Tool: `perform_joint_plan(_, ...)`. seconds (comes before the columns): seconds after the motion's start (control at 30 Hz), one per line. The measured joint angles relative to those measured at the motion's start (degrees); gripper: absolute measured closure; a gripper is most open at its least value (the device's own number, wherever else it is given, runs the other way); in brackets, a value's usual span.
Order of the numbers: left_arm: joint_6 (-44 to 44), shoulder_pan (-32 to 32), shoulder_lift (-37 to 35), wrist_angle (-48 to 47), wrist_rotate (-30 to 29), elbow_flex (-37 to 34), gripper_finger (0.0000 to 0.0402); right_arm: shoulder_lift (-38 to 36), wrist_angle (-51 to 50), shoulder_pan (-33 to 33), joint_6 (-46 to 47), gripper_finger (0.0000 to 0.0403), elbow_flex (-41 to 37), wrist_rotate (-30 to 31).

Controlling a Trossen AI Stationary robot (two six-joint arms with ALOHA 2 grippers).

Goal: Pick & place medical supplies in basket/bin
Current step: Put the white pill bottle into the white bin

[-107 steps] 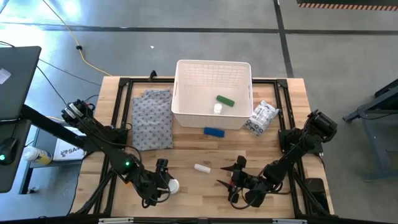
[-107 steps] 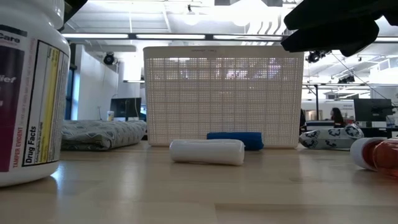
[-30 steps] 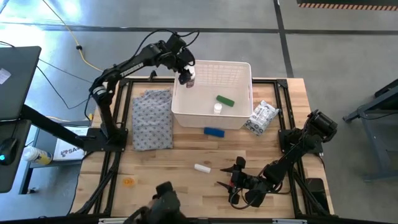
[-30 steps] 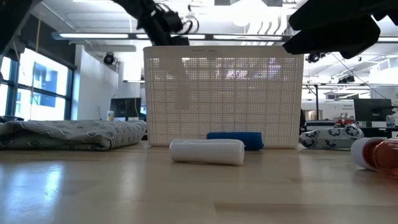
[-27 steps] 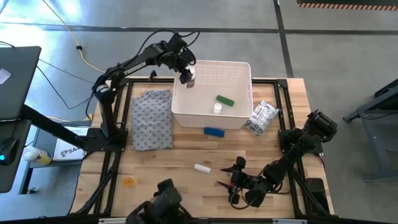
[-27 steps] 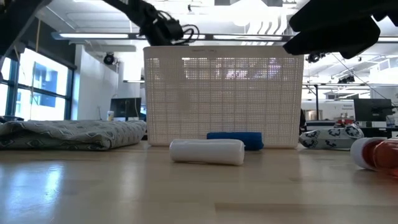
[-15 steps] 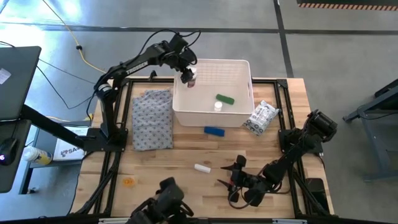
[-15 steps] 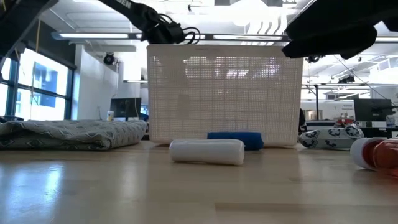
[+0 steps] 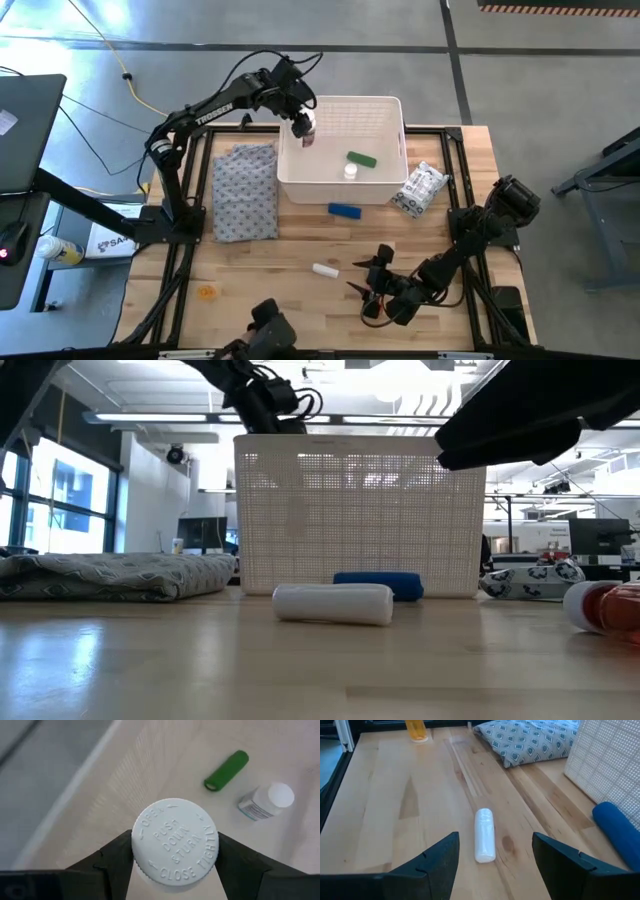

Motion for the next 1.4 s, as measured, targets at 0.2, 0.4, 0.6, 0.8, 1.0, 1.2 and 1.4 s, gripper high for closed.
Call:
perform_joint_plan(0.2, -2.5, -3.5, 0.4, -0.8, -2.7, 0.0, 0.012, 0.0, 0.0, -0.2, 0.1, 0.0163, 0.0, -0.2)
perform_joint_plan(0.4, -4.5, -4.8, 0.3, -0.7, -3.7, -0.6, 0.0131, 0.0, 0.0, -0.1, 0.1, 0.0163, 0.0, -0.3)
perform_joint_plan(0.6, -6.7, -3.9, 0.3, -0.2, -5.5, -2.8, 0.0117, 0.0, -0.2, -0.1, 1.0, 0.0163, 0.0, -1.1)
perform_joint_plan(0.8, -6.8, -3.5, 0.2, 0.0, -6.7, -3.9, 0.013, 0.0, -0.2, -0.1, 1.0, 0.0163, 0.0, -1.3)
perform_joint_plan(1.0, -6.4, -3.6, 0.2, 0.5, -7.5, -3.9, 0.0108, 0.0, -0.2, -0.1, 1.0, 0.0163, 0.0, -1.4)
perform_joint_plan(1.2, -6.1, -3.6, 0.2, 4.3, -11.2, -3.8, 0.011, 0.0, -0.2, -0.1, 1.0, 0.0163, 0.0, -1.4)
perform_joint_plan(1.4, -2.2, -3.7, 0.6, 6.6, -9.0, -3.7, 0.0178, 0.0, -0.2, -0.1, 0.9, 0.0163, 0.0, -1.4)
